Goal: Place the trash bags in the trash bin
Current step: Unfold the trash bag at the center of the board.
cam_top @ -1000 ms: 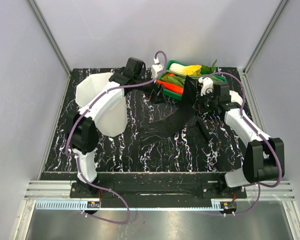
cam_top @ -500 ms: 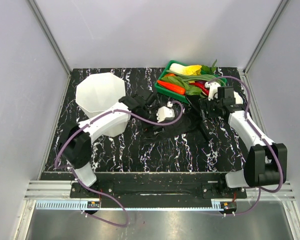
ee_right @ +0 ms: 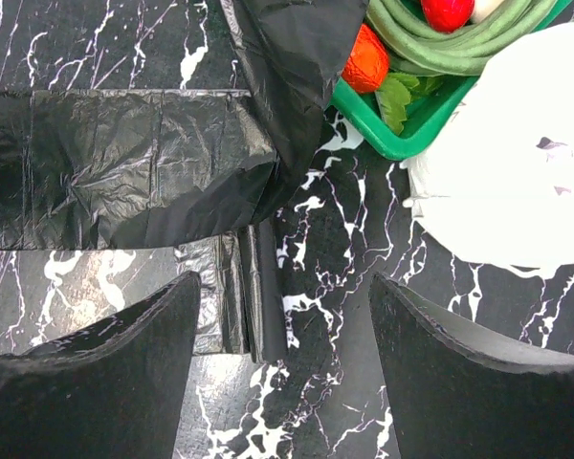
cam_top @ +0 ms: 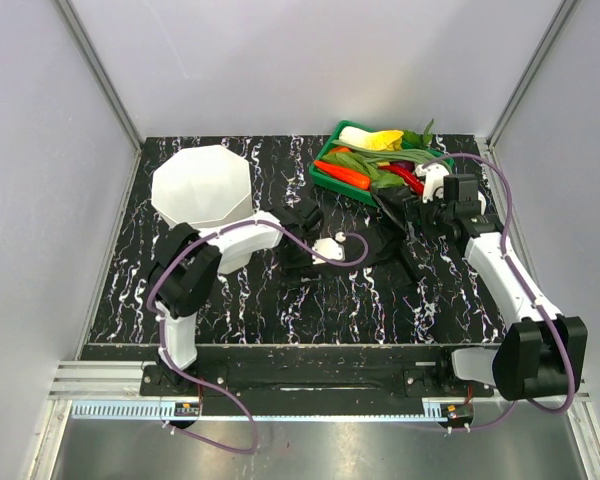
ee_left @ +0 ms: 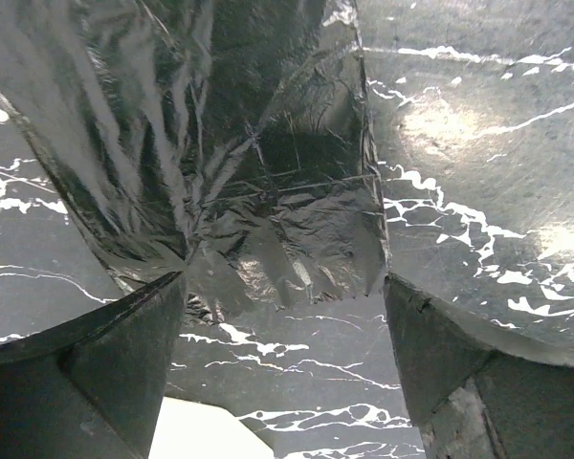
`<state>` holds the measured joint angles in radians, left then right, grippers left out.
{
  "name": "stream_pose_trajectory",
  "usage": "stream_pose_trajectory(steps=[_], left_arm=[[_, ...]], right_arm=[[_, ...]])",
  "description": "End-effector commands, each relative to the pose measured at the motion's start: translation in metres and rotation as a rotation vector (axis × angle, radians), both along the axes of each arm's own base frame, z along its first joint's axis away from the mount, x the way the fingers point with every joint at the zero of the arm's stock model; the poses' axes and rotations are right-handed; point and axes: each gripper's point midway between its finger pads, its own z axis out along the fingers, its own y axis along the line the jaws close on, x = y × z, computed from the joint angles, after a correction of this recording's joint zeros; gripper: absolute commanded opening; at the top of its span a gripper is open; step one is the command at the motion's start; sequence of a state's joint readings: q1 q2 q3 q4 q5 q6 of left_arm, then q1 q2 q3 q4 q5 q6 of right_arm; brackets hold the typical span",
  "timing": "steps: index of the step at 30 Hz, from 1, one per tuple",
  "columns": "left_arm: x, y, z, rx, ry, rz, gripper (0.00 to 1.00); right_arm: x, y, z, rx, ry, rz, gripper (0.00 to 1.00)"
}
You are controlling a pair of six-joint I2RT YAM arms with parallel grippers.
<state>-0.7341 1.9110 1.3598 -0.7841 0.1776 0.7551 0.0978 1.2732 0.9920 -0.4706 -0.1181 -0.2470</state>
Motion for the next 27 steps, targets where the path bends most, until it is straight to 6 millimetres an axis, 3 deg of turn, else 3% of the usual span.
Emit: stream_pose_trajectory(steps=[1, 6, 10, 15, 18, 19, 21, 23, 27], left_arm=[[0.009, 0.001, -0.006, 0.012, -0.033, -0.036, 0.87], [0.007, 0.003, -0.017, 0.016, -0.011, -0.033, 0.78], [0.004, 0.005, -0.026, 0.024, 0.001, -0.034, 0.65], [-0.003, 0.007, -0.037, 0.034, 0.037, -0.031, 0.36], [-0.006, 0.005, -0.035, 0.021, 0.052, -0.021, 0.06], [-0.006, 0.002, -0.031, 0.006, 0.055, -0.018, 0.00], [-0.007, -0.005, -0.017, -0.032, 0.063, -0.011, 0.00], [-0.009, -0.022, 0.013, -0.126, 0.091, -0.014, 0.00], [-0.019, -0.054, 0.093, -0.333, 0.169, -0.018, 0.00]], right_arm=[[-0.009, 0.001, 0.006, 0.009, -0.016, 0.016, 0.76], [-0.014, 0.002, 0.008, 0.020, -0.025, 0.019, 0.75], [-0.017, 0.004, 0.012, 0.028, -0.032, 0.027, 0.75], [-0.019, 0.009, 0.018, 0.043, -0.022, 0.058, 0.75], [-0.021, 0.019, 0.021, 0.073, -0.005, 0.118, 0.75], [-0.023, 0.024, 0.020, 0.086, 0.002, 0.144, 0.75], [-0.025, 0.033, 0.019, 0.124, 0.014, 0.180, 0.75], [-0.026, 0.044, 0.019, 0.172, 0.027, 0.228, 0.75], [-0.034, 0.069, 0.030, 0.261, 0.005, 0.373, 0.78]])
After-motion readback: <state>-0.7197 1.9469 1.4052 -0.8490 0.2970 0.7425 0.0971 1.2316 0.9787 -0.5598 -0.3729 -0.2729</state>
